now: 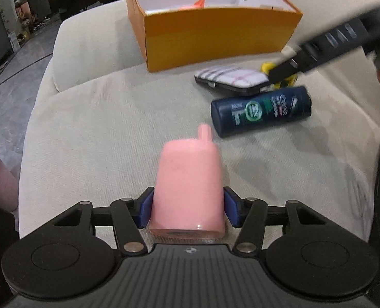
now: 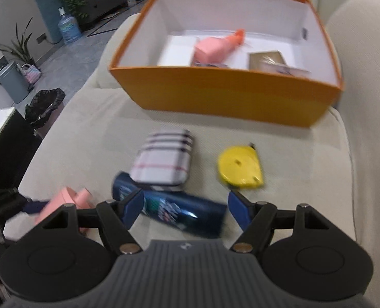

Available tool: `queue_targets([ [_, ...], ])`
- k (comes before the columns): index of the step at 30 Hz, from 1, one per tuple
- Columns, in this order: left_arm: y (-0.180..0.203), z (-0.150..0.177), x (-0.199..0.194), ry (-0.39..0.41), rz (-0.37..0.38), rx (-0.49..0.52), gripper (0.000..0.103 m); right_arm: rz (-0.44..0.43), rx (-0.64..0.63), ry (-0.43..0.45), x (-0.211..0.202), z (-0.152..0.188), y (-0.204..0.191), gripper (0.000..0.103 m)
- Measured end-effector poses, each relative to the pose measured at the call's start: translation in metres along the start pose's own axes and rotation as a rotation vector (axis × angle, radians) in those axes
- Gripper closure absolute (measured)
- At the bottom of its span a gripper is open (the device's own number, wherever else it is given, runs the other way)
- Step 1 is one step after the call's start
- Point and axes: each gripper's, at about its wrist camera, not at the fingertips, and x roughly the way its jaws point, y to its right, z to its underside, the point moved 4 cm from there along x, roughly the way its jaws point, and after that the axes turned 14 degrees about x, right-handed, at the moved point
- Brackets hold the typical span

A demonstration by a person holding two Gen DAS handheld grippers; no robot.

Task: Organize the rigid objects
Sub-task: 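Grasp the pink cup with the left tool while the right tool grasps the plaid case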

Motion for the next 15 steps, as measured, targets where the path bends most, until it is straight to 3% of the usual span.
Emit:
queue_targets([
  [5,-0.004,0.005,0.004,0.019,0.011,-0.045,0.04,0.028,-0.035,0.002,0.023,-0.01,-0.022,0.025],
  [15,-0.011,0.003,0.003,0.079,0.028,-0.072,0.04,0.079,-0.046,-0.029,0.065,-0.016,-0.037,0.025],
])
